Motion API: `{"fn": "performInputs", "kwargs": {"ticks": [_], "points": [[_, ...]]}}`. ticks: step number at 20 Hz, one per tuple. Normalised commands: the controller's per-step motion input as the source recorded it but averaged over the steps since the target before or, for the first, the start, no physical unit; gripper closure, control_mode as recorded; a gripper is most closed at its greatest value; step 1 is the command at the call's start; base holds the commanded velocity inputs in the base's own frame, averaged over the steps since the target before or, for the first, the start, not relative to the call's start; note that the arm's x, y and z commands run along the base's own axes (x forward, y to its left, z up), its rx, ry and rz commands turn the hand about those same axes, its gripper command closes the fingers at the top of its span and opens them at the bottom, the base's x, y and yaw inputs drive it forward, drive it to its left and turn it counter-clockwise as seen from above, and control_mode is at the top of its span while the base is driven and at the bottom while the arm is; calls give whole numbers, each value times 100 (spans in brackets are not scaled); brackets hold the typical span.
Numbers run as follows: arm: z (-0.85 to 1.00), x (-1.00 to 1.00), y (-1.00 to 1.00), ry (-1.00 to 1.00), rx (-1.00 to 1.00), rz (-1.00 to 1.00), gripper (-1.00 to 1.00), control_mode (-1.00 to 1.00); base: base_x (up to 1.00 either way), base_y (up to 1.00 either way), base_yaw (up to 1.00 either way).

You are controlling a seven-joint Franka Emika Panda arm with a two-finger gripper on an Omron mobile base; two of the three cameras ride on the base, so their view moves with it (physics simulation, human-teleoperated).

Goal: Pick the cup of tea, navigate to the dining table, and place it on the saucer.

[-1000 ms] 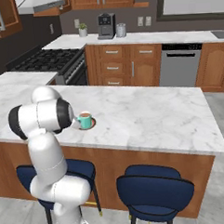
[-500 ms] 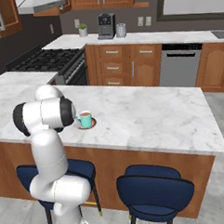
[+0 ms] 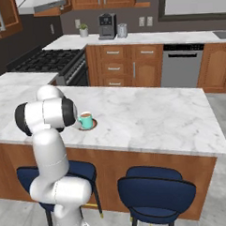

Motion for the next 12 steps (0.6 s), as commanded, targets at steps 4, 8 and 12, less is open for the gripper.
{"fn": "performInputs", "kwargs": {"ticks": [4, 8, 12], "points": [[0, 0, 0, 0, 0, 0, -100, -100, 0, 0, 0], [5, 0, 0, 0, 0, 0, -100, -100, 0, 0, 0], [23, 0, 5, 0, 0, 0, -100, -100, 0, 0, 0]]}}
